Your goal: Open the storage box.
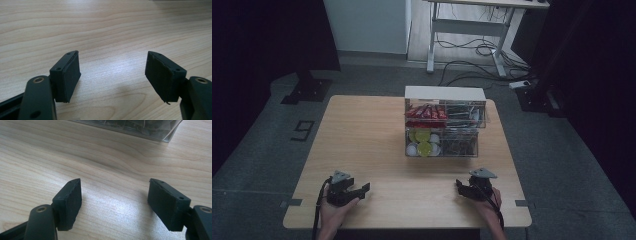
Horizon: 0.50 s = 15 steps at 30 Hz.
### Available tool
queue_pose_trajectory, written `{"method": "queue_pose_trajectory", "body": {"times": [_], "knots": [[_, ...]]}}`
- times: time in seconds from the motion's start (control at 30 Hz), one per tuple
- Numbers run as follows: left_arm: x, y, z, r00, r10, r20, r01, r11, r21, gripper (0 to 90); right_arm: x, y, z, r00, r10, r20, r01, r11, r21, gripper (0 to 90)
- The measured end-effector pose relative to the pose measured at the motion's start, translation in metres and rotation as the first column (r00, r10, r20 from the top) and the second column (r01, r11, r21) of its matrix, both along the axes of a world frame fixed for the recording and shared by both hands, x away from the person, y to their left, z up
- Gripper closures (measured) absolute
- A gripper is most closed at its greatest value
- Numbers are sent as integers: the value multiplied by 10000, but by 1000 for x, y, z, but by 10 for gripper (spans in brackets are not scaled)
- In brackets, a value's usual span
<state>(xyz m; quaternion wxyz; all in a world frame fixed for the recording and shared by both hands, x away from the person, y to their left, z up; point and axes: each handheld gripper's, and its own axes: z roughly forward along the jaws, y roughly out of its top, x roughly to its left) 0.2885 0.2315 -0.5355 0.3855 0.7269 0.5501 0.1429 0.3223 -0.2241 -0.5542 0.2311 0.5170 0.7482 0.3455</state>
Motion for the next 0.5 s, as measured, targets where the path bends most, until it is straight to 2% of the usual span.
{"method": "queue_pose_trajectory", "body": {"times": [0.3, 0.4, 0.5], "knots": [[-1, -1, 0, 9999, -139, -68, 138, 9997, -188, 290, 0, -1, 0, 10000, -46, 56, 46, 10000, 10, 322], [0, -1, 0, 9999, -114, -63, 113, 9997, -234, 295, 1, -4, 1, 10000, -30, 69, 30, 10000, 11, 386], [2, -4, -1, 9998, -29, -178, 26, 9999, -132, 297, 4, -12, 3, 9999, 14, -123, -13, 9999, 108, 434]]}}
